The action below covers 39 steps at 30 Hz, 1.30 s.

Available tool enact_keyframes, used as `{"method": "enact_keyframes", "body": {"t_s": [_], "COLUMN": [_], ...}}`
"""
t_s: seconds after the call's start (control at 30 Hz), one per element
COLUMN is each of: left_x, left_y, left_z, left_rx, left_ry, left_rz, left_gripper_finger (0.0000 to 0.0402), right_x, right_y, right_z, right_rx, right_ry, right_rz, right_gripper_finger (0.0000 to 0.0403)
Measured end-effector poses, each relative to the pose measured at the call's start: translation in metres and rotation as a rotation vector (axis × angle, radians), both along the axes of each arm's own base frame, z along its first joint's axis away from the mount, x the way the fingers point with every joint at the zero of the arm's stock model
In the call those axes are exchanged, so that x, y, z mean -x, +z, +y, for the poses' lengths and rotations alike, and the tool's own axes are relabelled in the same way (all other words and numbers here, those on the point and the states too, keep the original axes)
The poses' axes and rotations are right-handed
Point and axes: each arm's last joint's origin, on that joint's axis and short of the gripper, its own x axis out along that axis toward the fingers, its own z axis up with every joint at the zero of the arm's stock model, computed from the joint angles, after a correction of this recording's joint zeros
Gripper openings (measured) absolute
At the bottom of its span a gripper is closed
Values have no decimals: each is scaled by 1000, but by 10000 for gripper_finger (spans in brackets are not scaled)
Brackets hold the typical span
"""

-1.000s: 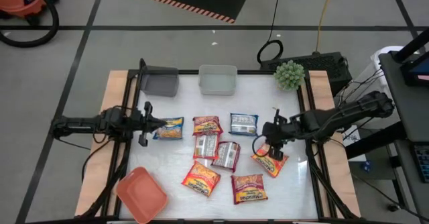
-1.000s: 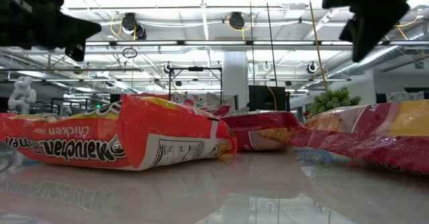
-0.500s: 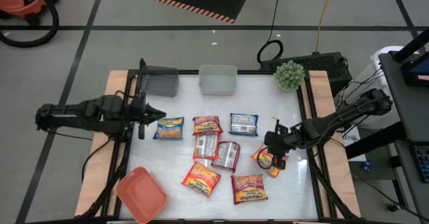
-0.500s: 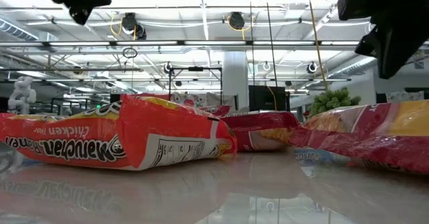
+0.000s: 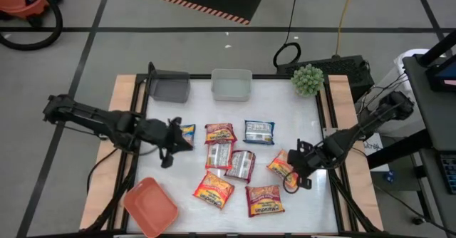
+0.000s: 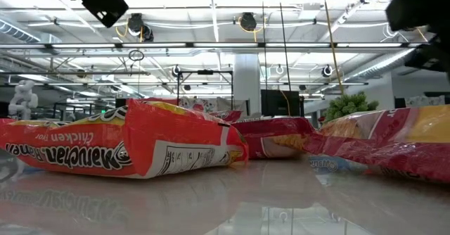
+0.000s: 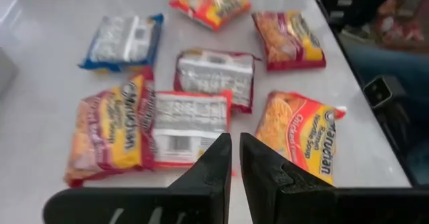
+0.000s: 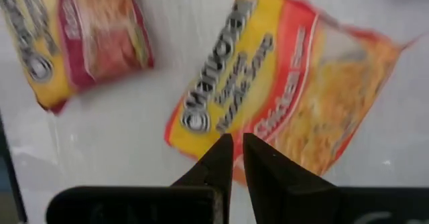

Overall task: Sort Maruchan noodles
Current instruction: Put the right orange noodle pack into the black bin

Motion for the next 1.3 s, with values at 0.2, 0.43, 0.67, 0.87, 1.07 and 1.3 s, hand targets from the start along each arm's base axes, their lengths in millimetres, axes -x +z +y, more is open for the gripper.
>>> {"method": "enact_keyframes", "body": {"t_s": [0.2, 0.43, 0.67, 0.87, 1.07, 1.3], "left_x": [-24, -38, -43, -47, -47, -48], "left_y": [-15, -27, -30, -28, -27, -25], "left_z": [-13, -17, -18, -19, -19, -19], "left_rx": [-32, -51, -75, -98, -107, -118], "left_ry": [-26, -32, -39, -58, -62, -66], "left_rz": [4, 21, 12, -33, -42, -70], "left_gripper_finger": [37, 37, 37, 37, 37, 37], "right_x": [16, 35, 45, 52, 53, 52], "right_y": [-9, -12, -32, -56, -66, -66], "right_z": [8, 12, 6, -1, -3, -3], "right_rx": [0, 86, 169, 178, 174, 182], "right_ry": [23, 76, 85, 86, 101, 108], "right_rz": [99, 194, 207, 207, 170, 151], "right_gripper_finger": [80, 174, 227, 225, 211, 202]}}
